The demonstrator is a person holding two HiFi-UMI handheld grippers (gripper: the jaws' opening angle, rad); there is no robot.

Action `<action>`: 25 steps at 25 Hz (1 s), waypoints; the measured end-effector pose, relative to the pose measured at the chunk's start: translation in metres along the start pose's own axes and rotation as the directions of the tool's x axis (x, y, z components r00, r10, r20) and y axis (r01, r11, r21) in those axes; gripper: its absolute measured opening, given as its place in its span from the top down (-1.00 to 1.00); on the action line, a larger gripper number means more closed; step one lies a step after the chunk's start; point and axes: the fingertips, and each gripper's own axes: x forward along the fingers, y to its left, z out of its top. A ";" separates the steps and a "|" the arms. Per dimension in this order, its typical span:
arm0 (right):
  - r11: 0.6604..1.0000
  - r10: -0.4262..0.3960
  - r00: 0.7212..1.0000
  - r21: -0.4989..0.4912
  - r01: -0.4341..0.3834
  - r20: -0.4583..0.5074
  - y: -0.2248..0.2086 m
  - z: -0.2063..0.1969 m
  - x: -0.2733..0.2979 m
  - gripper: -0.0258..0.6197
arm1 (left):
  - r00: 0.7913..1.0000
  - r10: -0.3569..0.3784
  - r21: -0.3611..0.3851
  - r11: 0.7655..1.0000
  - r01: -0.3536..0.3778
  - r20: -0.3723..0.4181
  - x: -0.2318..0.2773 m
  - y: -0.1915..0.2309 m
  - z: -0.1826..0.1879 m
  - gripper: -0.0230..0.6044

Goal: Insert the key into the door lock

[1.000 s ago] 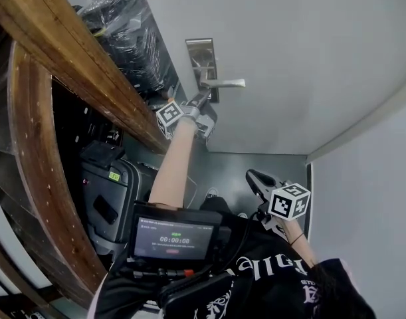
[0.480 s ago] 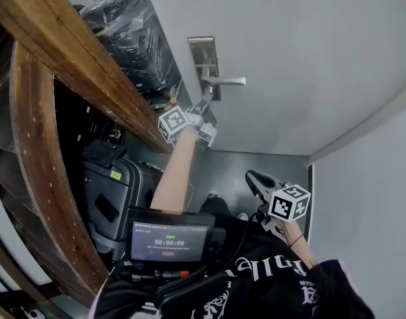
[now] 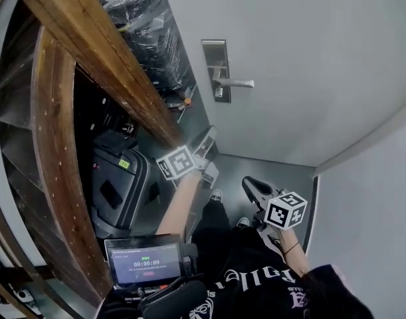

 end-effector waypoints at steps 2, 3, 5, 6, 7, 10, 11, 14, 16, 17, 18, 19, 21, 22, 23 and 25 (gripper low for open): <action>1.000 0.014 1.000 0.010 -0.014 -0.002 0.009 -0.005 0.002 0.82 | 1.000 -0.001 0.049 0.999 0.002 -0.016 -0.024 -0.015 -0.013 0.91; 1.000 0.018 1.000 0.014 -0.018 -0.006 0.013 -0.008 0.003 0.82 | 1.000 0.003 0.081 0.997 -0.002 -0.018 -0.036 -0.022 -0.019 0.91; 1.000 0.022 1.000 0.020 -0.022 -0.017 0.019 -0.014 0.006 0.82 | 1.000 0.025 0.167 0.986 -0.023 -0.015 -0.059 -0.031 -0.026 0.91; 0.999 0.025 0.999 0.023 -0.025 -0.024 0.023 -0.018 0.008 0.82 | 0.999 0.042 0.218 0.975 -0.038 -0.017 -0.070 -0.034 -0.031 0.91; 0.999 0.029 0.999 0.025 -0.028 -0.031 0.029 -0.022 0.011 0.82 | 0.998 0.067 0.277 0.959 -0.058 -0.020 -0.082 -0.037 -0.035 0.91; 0.999 0.030 0.999 0.029 -0.029 -0.045 0.048 -0.035 0.016 0.82 | 0.987 0.153 0.479 0.870 -0.115 -0.042 -0.119 -0.042 -0.050 0.91; 0.999 0.027 0.999 0.030 -0.026 -0.046 0.055 -0.039 0.018 0.82 | 0.984 0.167 0.525 0.844 -0.113 -0.056 -0.130 -0.044 -0.056 0.91; 0.999 0.014 0.999 0.038 -0.012 -0.036 0.080 -0.052 0.024 0.82 | 0.983 0.154 0.551 0.831 -0.075 -0.098 -0.165 -0.051 -0.066 0.91; 0.999 -0.002 1.000 0.046 0.003 -0.020 0.100 -0.064 0.030 0.82 | 0.983 0.137 0.546 0.836 -0.049 -0.122 -0.192 -0.054 -0.068 0.91; 0.999 -0.011 1.000 0.050 0.012 -0.010 0.111 -0.072 0.033 0.82 | 0.983 0.130 0.549 0.835 -0.036 -0.133 -0.207 -0.054 -0.068 0.91; 0.998 -0.021 1.000 0.058 0.021 0.002 0.123 -0.081 0.035 0.82 | 0.982 0.124 0.552 0.833 -0.024 -0.144 -0.224 -0.054 -0.069 0.91; 0.997 -0.031 0.999 0.067 0.030 0.014 0.134 -0.093 0.038 0.82 | 0.981 0.117 0.552 0.833 -0.011 -0.157 -0.241 -0.053 -0.072 0.91; 0.995 -0.049 0.998 0.089 0.046 0.030 0.158 -0.119 0.040 0.82 | 0.977 0.101 0.547 0.837 0.019 -0.189 -0.275 -0.052 -0.079 0.91; 0.994 -0.058 0.998 0.097 0.054 0.034 0.169 -0.132 0.041 0.82 | 0.974 0.093 0.545 0.838 0.034 -0.204 -0.291 -0.052 -0.082 0.91; 0.993 -0.066 0.997 0.102 0.063 0.035 0.180 -0.144 0.041 0.82 | 0.972 0.085 0.541 0.840 0.048 -0.219 -0.305 -0.052 -0.085 0.91; 0.991 -0.086 0.996 0.107 0.082 0.033 0.198 -0.164 0.039 0.82 | 0.968 0.069 0.529 0.845 0.072 -0.243 -0.327 -0.052 -0.089 0.91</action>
